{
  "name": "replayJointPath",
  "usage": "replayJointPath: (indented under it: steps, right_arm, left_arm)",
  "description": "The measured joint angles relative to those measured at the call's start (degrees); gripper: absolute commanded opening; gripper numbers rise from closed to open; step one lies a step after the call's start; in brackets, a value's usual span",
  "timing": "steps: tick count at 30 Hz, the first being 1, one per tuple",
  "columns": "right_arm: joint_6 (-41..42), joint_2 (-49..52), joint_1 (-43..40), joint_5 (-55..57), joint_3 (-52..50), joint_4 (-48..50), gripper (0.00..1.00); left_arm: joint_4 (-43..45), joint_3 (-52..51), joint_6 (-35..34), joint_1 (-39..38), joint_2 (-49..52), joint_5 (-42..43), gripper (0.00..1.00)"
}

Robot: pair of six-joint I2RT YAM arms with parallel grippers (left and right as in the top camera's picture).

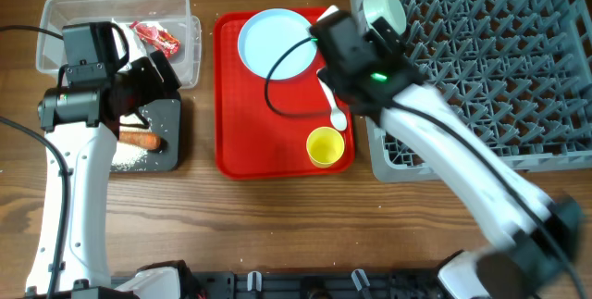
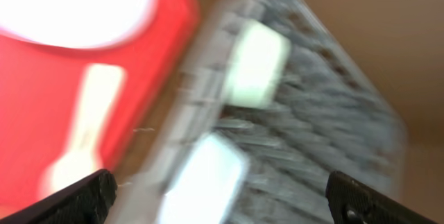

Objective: Sort waste into correct bins and load items into the dishwasher rack
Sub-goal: 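Reach the right gripper to the light blue plate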

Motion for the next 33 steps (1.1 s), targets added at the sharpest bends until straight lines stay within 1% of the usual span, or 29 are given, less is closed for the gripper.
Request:
replayJointPath:
  steps: [2, 3, 5, 7, 9, 10, 11, 13, 14, 15, 18, 20, 24, 26, 30, 32, 33]
  right_arm:
    - [1.01, -6.86, 0.0, -14.08, 0.98, -2.12, 0.99]
    - [1.4, -9.66, 0.02, -23.93, 1.18, -3.15, 1.0]
    - [1.62, -10.16, 0.13, -33.14, 1.16, -3.13, 1.0]
    - [2.4, -8.94, 0.24, -40.74, 1.16, -0.31, 1.0]
    - [5.07, -7.19, 0.26, -44.02, 1.14, 3.19, 0.97]
    - [7.04, -5.73, 0.26, -44.41, 1.14, 4.33, 0.93]
    - [9.81, -3.61, 0.26, -44.02, 1.14, 5.62, 0.92]
    - [16.68, 0.07, 0.26, -40.44, 1.11, 6.84, 0.84]
    - [19.41, 1.29, 0.26, -38.07, 1.03, 8.61, 0.77]
    - [22.45, 2.69, 0.26, -35.43, 1.03, 10.91, 0.72]
    - [26.77, 3.5, 0.26, -27.71, 1.03, 19.23, 0.74]
    - [28.94, 3.56, 0.26, -25.16, 1.66, 22.21, 0.76]
    - [29.38, 6.08, -1.66, -23.23, 10.97, 26.21, 0.76]
    - [29.16, 10.16, -1.99, -22.84, 12.55, 25.38, 0.76]
    - [30.53, 24.5, -1.99, -23.74, 12.61, 20.63, 0.67]
    - [31.87, 28.59, -1.99, -24.26, 12.39, 19.98, 0.58]
    - [32.46, 29.68, -2.05, -24.57, 12.39, 19.91, 0.56]
  left_arm:
    - [-0.11, 0.0, 0.0, -0.02, 0.0, 0.0, 1.0]
    - [-0.11, 0.0, 0.0, 0.0, 0.0, 0.0, 1.0]
    - [-0.09, 0.0, 0.0, 0.0, 0.0, 0.0, 1.0]
    - [-0.09, 0.0, 0.0, -0.02, 0.0, 0.0, 1.0]
    - [-0.11, 0.0, 0.0, 0.0, 0.0, 0.02, 1.0]
    - [-0.09, 0.0, 0.0, -0.02, 0.0, 0.0, 1.0]
    - [-0.07, 0.0, 0.0, 0.0, 0.0, 0.0, 1.0]
    - [-0.07, 0.0, 0.0, 0.0, 0.0, 0.0, 1.0]
    - [-0.09, 0.0, 0.0, 0.0, 0.0, 0.0, 1.0]
    - [-0.09, 0.0, 0.0, -0.02, 0.0, 0.02, 1.0]
    - [-0.04, 0.0, 0.0, -0.02, 0.0, 0.0, 1.0]
    - [-0.07, 0.0, 0.0, -0.02, 0.0, 0.0, 1.0]
    - [-0.07, 0.02, 0.0, 0.0, 0.0, 0.0, 1.0]
    - [-0.09, 0.0, 0.0, -0.02, 0.0, 0.0, 1.0]
    - [-0.09, 0.0, 0.0, -0.02, 0.0, 0.0, 1.0]
    - [-0.09, 0.0, 0.0, -0.02, 0.0, 0.0, 1.0]
    - [-0.09, 0.0, 0.0, 0.0, 0.0, 0.0, 1.0]
